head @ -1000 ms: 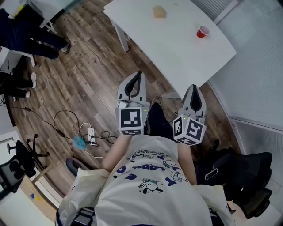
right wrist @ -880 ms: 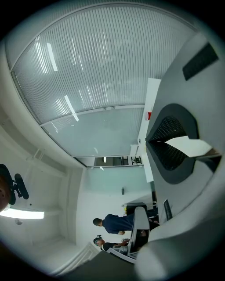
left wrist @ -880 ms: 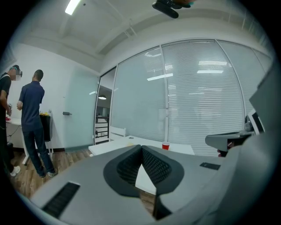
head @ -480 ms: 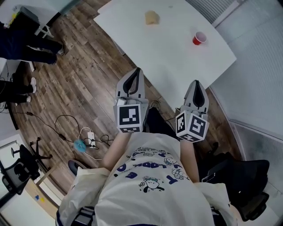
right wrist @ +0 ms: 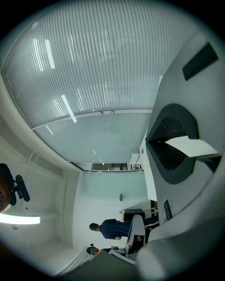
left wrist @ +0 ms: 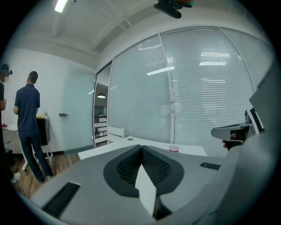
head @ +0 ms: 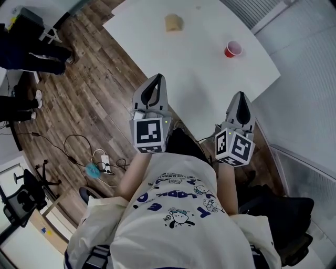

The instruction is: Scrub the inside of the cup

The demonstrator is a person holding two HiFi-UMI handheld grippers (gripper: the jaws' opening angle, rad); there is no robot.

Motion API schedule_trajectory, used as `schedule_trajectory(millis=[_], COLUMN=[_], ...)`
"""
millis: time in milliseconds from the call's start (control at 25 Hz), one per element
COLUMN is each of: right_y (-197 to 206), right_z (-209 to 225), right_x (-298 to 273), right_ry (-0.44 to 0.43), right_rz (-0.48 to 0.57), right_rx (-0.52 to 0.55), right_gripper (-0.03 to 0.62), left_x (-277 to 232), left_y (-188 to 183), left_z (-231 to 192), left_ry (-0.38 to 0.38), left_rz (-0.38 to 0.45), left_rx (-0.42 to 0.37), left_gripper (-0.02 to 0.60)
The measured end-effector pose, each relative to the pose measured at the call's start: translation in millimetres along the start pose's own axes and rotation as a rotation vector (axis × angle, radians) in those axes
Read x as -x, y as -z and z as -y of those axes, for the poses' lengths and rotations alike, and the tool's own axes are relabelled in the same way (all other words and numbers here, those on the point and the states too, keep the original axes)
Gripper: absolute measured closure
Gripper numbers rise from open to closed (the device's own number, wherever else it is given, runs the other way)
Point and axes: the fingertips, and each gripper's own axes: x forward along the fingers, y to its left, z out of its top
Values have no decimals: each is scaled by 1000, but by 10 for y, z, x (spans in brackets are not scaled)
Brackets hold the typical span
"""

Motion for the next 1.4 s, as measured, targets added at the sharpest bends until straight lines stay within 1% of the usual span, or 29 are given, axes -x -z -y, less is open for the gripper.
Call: schedule_trajectory(millis=[160,480,680,880,1080,1320,1400], right_y=[-27,-136,-179,-193,-151,-71,-44], right_z=[207,420,542,629,709,833,857], right_x=[-105,-227,-383,-577,-795,-1015,-1066], right_ry=[24,51,97,134,173,220,228], right_rz=[4,12,26,14,-12,-42,-53], right_rx=[15,2,16,21,27,18,16], right_gripper=[594,595,595,594,594,594,594], left_x=[-117,-275,-515,-780,-1057,-1415,-1522], left_y=[-12,7,52,-14,88,178,196], left_z=[30,-97,-192,-252,-348,-441,-452], left_ry=[7,3,13,31,35,33,34], left_rz=[-11,-27,-40,-44,-103,-140,-149], left_rx=[-26,-29,-26,-31,-49,-27,-15], left_gripper=[551,551,551,551,551,551,541])
